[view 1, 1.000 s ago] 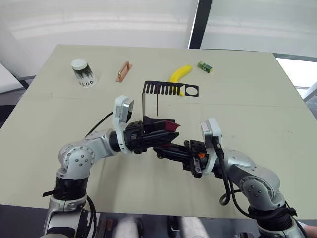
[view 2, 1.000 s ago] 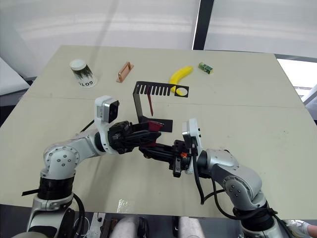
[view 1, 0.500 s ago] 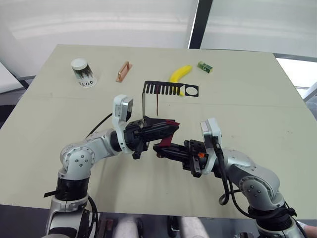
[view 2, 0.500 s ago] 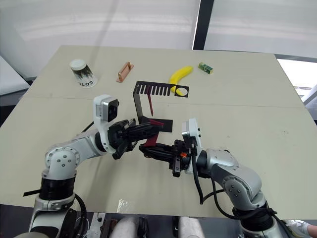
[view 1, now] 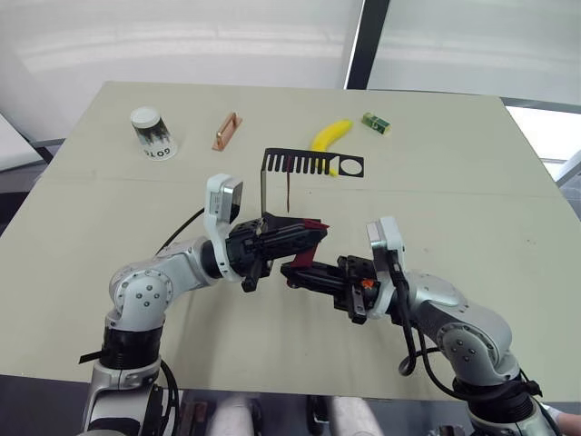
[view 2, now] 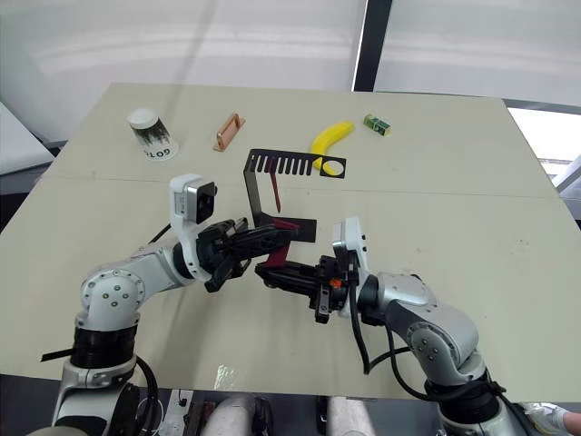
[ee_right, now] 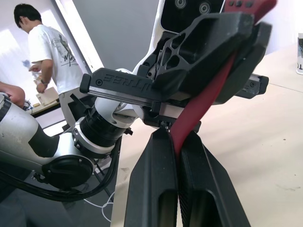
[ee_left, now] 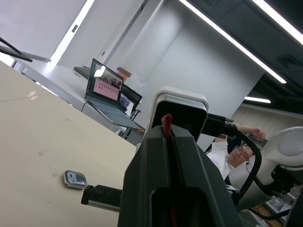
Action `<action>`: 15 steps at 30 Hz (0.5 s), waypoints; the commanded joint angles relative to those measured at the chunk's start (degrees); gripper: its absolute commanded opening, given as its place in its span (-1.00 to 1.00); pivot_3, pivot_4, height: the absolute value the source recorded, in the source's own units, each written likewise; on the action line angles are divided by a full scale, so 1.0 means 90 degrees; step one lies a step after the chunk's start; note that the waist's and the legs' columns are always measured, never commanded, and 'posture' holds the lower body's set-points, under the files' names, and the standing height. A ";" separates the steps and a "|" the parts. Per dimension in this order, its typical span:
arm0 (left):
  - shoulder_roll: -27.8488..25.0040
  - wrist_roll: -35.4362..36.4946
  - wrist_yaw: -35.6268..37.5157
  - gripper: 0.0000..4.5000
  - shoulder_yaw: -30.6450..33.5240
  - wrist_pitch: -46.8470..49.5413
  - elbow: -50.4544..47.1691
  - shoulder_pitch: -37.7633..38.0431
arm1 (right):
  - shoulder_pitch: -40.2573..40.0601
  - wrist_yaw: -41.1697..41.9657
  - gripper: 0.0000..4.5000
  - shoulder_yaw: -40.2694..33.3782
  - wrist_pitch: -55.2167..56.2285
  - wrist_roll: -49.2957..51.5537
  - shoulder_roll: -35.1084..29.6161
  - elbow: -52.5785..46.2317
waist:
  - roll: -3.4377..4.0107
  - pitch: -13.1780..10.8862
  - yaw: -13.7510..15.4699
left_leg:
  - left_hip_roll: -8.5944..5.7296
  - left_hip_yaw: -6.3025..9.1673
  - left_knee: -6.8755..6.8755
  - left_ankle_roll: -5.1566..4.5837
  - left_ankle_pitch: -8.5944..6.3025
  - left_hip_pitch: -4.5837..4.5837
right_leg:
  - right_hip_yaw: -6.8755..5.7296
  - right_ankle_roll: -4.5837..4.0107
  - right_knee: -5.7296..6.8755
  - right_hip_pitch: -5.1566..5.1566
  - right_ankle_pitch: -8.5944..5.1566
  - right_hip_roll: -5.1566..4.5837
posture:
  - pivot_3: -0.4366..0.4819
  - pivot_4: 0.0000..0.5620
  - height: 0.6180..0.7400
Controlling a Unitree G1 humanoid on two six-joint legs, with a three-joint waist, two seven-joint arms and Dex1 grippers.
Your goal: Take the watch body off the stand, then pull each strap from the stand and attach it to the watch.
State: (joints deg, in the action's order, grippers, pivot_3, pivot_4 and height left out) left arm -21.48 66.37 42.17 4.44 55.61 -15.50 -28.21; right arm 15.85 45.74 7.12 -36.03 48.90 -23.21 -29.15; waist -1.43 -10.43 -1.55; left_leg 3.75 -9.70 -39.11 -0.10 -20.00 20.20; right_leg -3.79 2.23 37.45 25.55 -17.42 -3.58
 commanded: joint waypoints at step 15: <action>-0.1639 -0.2340 0.0916 -1.00 0.0611 -0.2416 -0.0002 0.1004 | -0.3009 0.0310 0.99 -0.3496 0.1594 -0.0899 -0.1518 -0.0580 | 0.0000 -0.0001 0.0012 | 0.0000 0.0002 0.0012 0.0007 -0.0004 0.0000 | 0.0000 0.0000 -0.0014 -0.0001 0.0000 0.0008 | -0.05 -0.47 0.82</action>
State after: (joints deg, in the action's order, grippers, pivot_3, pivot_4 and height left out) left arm -35.32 48.71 47.75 8.19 39.02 -16.24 -20.33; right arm -9.54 46.85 -20.29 -26.27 43.03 -37.01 -32.69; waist -1.43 -10.43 -1.45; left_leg 3.74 -9.70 -39.00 -0.04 -20.04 20.20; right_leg -3.78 2.23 37.32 25.55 -17.42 -3.52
